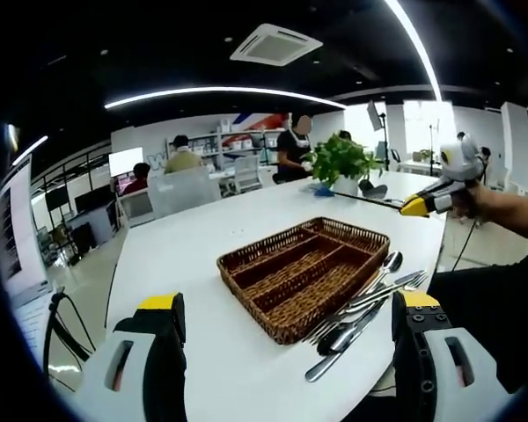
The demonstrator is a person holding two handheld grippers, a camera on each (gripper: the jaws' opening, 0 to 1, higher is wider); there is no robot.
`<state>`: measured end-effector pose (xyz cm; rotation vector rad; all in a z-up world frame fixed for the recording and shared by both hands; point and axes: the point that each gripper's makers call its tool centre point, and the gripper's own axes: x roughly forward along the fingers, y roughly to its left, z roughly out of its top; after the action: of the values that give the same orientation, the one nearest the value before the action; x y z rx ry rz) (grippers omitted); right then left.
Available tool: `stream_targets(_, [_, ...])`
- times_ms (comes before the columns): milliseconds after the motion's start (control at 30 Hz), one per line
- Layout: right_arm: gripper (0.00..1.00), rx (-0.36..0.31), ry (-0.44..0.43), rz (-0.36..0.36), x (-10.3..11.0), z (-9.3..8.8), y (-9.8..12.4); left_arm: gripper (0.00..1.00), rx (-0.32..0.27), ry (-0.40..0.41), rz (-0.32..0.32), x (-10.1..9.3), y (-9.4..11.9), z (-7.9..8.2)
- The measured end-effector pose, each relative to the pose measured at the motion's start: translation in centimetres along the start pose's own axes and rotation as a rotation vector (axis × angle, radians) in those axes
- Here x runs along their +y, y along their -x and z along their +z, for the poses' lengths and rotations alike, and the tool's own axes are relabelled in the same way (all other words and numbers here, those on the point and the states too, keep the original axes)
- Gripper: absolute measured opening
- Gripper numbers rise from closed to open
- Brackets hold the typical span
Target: Arrange the knives, forks, and spoons in their matching storage slots by inserting each utensil handle-first until every utensil is classified and aligned in the correct compartment
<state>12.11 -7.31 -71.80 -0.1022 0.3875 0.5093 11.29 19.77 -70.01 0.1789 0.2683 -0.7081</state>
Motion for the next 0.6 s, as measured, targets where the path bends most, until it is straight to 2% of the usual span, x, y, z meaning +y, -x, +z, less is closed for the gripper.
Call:
stream_targets(200, [0.03,0.013,-0.046,-0.071,-1.6,0.3,0.4,1.0,-0.001,0.0,0.006,0.2,0.0,0.1])
stream_targets(300, [0.03,-0.007,-0.078,-0.105,-2.6,0.9,0.8,1.0,-0.007,0.001,-0.004,0.1,0.0,0.2])
stream_targets(433, [0.03,-0.029,-0.106,-0.127,-3.4,1.5,1.1,1.0,-0.006,-0.008,-0.005,0.0,-0.1,0.3])
stream_targets(567, [0.03,-0.01,-0.126,-0.136,-3.8,1.5,1.2,1.0,-0.013,-0.001,-0.004,0.0,-0.1,0.3])
stream_targets(600, [0.03,0.019,-0.065,-0.196,-4.6,1.2,1.5,1.0,-0.013,-0.002,-0.003,0.0,-0.1,0.3])
